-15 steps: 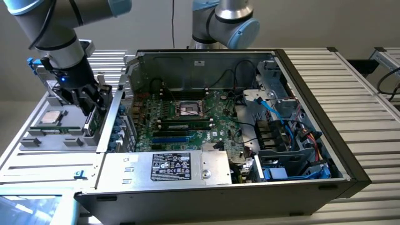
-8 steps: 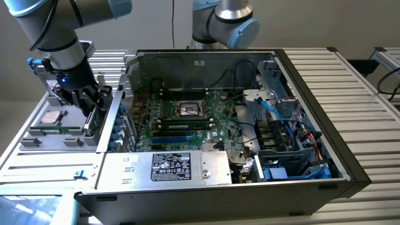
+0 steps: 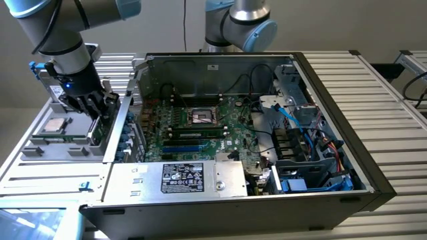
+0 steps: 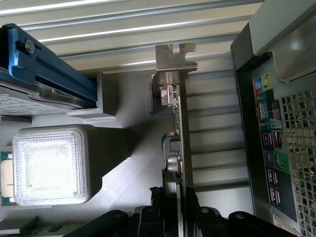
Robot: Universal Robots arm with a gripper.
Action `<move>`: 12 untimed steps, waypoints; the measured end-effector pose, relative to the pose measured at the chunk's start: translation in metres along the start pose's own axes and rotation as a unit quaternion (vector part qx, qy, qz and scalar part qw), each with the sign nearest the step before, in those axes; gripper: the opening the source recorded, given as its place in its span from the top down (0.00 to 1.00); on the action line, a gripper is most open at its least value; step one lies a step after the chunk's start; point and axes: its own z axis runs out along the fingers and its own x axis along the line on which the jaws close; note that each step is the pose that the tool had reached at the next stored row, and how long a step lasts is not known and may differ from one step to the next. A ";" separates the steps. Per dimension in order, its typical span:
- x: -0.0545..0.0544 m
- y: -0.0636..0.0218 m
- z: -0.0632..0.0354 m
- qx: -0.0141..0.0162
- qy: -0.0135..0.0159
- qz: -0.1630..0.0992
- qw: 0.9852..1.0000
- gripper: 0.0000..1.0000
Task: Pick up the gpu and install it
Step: 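Pick up the gpu and move the gpu toward the slot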
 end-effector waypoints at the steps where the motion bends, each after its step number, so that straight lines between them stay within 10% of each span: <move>1: 0.000 0.0000 0.0000 0.000 0.000 0.000 1.000 0.71; 6: 0.000 0.0001 -0.0011 0.000 0.000 0.000 1.000 0.71; 12: 0.001 0.0015 -0.0283 0.000 0.000 0.000 1.000 0.71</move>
